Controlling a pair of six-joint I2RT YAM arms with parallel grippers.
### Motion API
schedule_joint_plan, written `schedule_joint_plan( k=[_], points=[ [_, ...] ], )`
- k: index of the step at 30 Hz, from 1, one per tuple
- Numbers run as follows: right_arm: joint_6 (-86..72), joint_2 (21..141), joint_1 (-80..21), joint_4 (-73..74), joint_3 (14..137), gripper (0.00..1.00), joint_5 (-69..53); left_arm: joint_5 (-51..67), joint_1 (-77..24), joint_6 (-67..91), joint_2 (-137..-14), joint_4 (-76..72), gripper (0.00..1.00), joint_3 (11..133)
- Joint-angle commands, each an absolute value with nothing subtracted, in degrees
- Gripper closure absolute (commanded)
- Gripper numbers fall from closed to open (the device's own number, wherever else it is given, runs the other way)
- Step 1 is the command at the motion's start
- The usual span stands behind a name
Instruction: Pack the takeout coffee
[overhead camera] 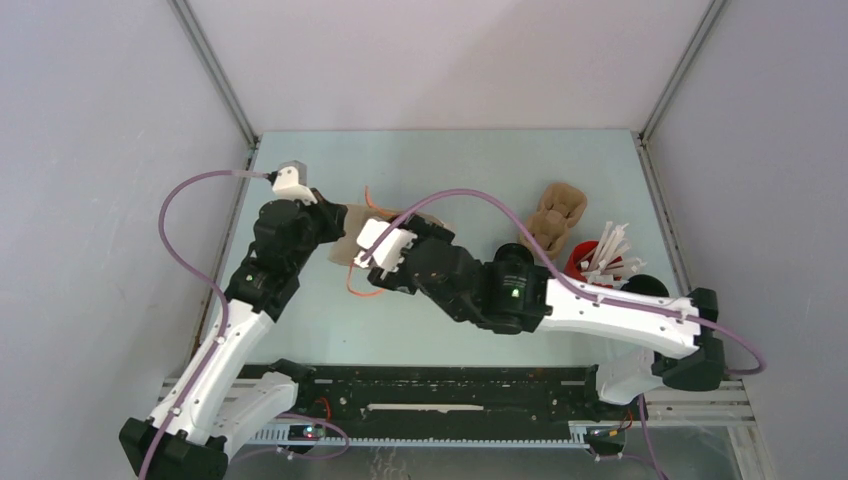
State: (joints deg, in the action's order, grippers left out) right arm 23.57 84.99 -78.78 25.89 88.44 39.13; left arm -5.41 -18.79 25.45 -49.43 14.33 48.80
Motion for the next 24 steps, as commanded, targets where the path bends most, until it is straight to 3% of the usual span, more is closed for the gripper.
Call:
schedule_joint_plan(
  k=[1, 11, 24],
  points=[
    [24.63, 81.08, -76.89, 24.13, 82.85, 0.68, 27.15, -4.91, -18.91, 24.51, -47.84, 12.43, 1.0, 52.63],
    [29.36, 84.6, -73.18, 25.37, 82.07, 0.68, 22.8, -0.48, -18.91, 23.91, -46.9, 9.7, 1.0, 51.66],
    [23.42, 83.37, -67.33, 23.31, 79.49, 0.67, 12.4, 0.84, -18.92, 23.91, -47.19, 9.84, 1.0, 51.76]
  ],
)
